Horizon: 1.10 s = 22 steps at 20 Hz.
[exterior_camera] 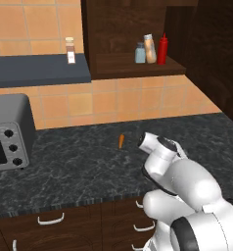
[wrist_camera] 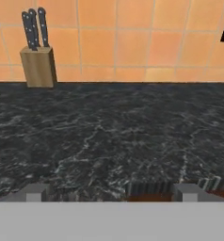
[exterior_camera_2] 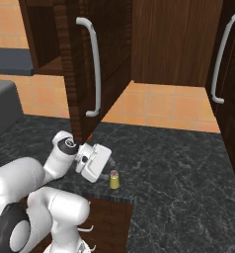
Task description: Put the shaker and condiment bottle from the counter next to their counterparts in the cabinet.
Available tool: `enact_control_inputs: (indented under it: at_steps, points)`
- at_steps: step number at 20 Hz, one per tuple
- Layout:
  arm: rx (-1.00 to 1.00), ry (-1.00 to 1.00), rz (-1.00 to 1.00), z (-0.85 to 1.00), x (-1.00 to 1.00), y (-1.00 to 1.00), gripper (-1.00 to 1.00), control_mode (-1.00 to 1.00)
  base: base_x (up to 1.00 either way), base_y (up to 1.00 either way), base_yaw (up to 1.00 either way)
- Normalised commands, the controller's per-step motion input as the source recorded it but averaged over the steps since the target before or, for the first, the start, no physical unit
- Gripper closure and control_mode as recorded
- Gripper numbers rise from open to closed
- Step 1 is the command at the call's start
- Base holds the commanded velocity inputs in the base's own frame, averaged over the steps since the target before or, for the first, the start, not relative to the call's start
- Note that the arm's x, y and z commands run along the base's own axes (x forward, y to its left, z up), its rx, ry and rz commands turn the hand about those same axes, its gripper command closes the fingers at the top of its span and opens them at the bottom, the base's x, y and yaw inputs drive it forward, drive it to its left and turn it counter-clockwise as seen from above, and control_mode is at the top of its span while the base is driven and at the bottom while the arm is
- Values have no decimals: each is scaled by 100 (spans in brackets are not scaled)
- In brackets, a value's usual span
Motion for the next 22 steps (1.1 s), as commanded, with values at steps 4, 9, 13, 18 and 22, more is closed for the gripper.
enact_control_inputs:
  at_steps: [4,9,13,18,22]
  points:
    - [-8,-2,0,-33,7,2,-100,-100,0,0,0]
    - [-9,0,0,-54,11,-3,-100,-100,0,0,0]
    - [-4,0,0,-44,27,-18,-100,-100,0,0,0]
    - [0,-2,0,-12,24,-17,-100,-100,0,0,0]
    - [0,-4,0,-29,-19,-2,-100,-100,0,0,0]
